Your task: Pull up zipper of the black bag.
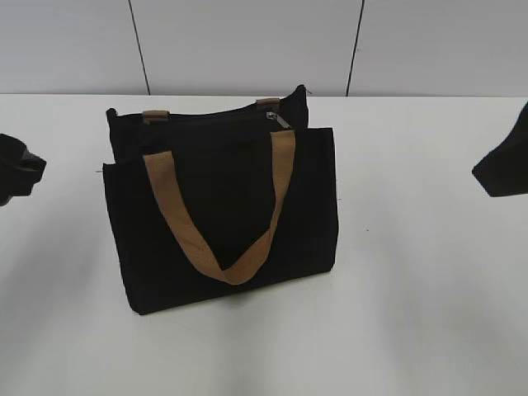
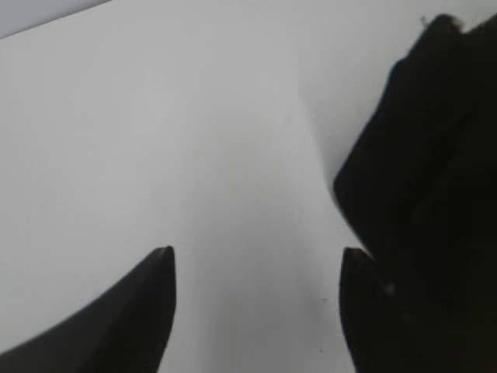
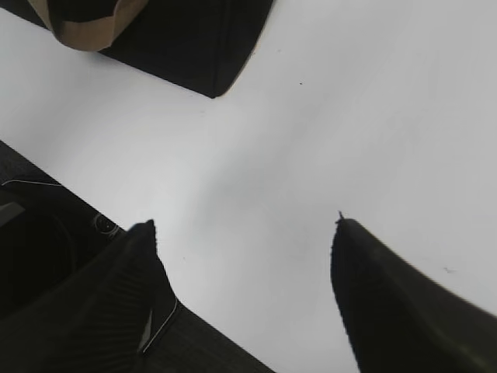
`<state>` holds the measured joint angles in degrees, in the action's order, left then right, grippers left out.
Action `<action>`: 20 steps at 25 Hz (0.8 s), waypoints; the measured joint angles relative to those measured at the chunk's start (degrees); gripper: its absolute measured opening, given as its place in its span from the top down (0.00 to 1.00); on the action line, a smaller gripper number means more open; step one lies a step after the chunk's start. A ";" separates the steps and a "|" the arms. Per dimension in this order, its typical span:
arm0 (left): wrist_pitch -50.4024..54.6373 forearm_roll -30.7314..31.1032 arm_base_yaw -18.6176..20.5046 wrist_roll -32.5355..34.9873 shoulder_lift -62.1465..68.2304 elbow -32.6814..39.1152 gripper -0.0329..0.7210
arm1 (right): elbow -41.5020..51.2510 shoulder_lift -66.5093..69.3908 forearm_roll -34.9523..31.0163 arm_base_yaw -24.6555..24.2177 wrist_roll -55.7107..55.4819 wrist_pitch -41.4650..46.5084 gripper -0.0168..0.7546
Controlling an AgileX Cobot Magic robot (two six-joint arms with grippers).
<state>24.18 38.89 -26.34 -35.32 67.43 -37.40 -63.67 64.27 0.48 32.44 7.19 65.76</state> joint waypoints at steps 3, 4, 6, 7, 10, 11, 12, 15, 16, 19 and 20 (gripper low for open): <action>4.00 -9.73 -1.51 9.36 -5.42 0.00 0.22 | 0.00 0.00 -0.08 0.00 -0.05 1.29 0.26; 5.91 -12.36 -1.97 12.17 -7.11 0.00 0.19 | 0.00 -0.16 -0.13 0.00 -0.05 1.92 0.24; 11.43 -18.89 -2.79 18.59 -11.35 0.00 0.17 | 0.51 -0.95 -0.48 0.00 -0.05 2.36 0.23; 14.26 -22.36 -3.02 21.61 -13.69 0.00 0.17 | 1.05 -1.84 -0.48 0.00 -0.05 2.36 0.22; 21.52 -31.43 -3.14 29.44 -21.67 0.00 0.17 | 5.00 -5.85 -0.48 0.00 -0.05 2.41 0.22; 23.22 -33.68 -3.14 31.41 -25.26 0.00 0.17 | 6.84 -7.65 -0.48 0.00 -0.05 2.48 0.22; 25.19 -35.91 -3.16 32.55 -28.09 0.00 0.18 | 8.92 -9.25 -0.48 0.00 -0.05 2.55 0.22; 30.79 -39.60 -3.16 34.20 -35.29 0.00 0.18 | 15.30 -15.46 -1.17 0.00 -0.05 2.66 0.22; 32.99 -40.30 -3.16 34.45 -37.61 0.00 0.18 | 17.53 -19.21 -0.97 0.00 -0.05 2.75 0.22; 38.98 -40.78 -3.20 34.72 -43.04 0.00 0.18 | 22.91 -26.01 -1.55 0.00 0.00 3.10 0.22; 40.30 -41.04 -3.20 34.72 -44.55 0.06 0.18 | 24.31 -28.29 -1.59 0.00 0.07 3.09 0.22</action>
<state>64.48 -2.15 -29.54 -0.60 22.88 -37.33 -39.35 35.99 -1.11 32.44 7.26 68.84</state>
